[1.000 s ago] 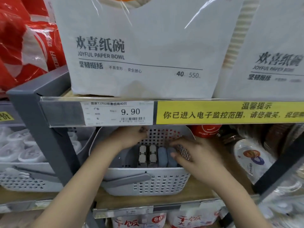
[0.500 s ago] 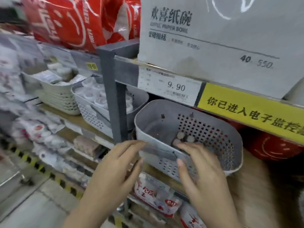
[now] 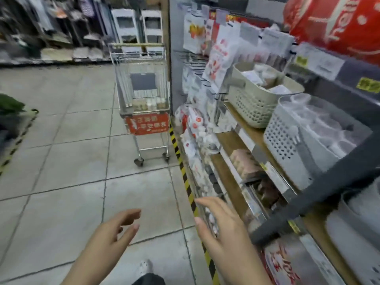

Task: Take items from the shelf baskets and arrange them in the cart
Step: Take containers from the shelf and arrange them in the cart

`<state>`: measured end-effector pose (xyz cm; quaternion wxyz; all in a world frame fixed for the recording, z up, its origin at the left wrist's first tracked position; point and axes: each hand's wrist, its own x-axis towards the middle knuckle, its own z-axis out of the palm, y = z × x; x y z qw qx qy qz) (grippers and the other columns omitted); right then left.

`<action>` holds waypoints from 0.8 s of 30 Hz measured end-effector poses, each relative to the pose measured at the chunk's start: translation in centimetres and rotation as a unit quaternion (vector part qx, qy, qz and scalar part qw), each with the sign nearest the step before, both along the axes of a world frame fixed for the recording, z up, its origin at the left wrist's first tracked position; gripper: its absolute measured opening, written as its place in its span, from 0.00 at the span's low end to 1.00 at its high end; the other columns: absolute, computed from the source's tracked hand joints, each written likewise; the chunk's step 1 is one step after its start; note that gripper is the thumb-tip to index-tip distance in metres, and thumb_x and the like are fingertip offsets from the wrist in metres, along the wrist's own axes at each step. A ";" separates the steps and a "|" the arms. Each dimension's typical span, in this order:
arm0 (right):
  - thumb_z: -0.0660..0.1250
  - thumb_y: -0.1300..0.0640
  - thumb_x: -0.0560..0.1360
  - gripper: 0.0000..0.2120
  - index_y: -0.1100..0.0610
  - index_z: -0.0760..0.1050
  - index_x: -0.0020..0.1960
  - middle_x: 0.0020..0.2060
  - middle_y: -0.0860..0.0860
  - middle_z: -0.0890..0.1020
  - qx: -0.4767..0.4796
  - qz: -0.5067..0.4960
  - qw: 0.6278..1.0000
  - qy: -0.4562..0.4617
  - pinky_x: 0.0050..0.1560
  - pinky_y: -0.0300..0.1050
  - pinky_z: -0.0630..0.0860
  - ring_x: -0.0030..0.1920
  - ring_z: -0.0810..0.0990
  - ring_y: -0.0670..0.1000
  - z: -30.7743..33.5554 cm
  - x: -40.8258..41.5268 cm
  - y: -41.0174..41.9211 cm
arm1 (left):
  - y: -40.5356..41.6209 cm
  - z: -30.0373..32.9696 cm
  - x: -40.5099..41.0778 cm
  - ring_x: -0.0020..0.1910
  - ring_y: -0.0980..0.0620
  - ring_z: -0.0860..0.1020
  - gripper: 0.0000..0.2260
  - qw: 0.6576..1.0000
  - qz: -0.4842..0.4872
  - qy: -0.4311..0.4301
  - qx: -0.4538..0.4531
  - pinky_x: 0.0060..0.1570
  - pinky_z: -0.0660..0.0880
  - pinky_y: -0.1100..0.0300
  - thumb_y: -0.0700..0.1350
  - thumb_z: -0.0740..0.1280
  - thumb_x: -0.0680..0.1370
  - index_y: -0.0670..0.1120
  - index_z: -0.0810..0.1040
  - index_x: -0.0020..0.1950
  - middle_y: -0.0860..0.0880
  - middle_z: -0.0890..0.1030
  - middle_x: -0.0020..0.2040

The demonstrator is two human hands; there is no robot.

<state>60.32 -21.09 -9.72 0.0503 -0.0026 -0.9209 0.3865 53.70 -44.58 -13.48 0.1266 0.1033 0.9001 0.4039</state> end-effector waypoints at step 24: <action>0.64 0.51 0.79 0.07 0.38 0.73 0.53 0.52 0.34 0.78 -0.101 0.055 0.977 -0.177 0.51 0.22 0.67 0.54 0.72 0.28 -8.1 -40.5 -20.2 | -23.7 -0.9 -36.9 0.51 0.68 0.76 0.10 0.990 0.135 0.009 0.036 0.50 0.70 0.72 0.44 0.66 0.78 0.57 0.75 0.56 0.63 0.79 0.51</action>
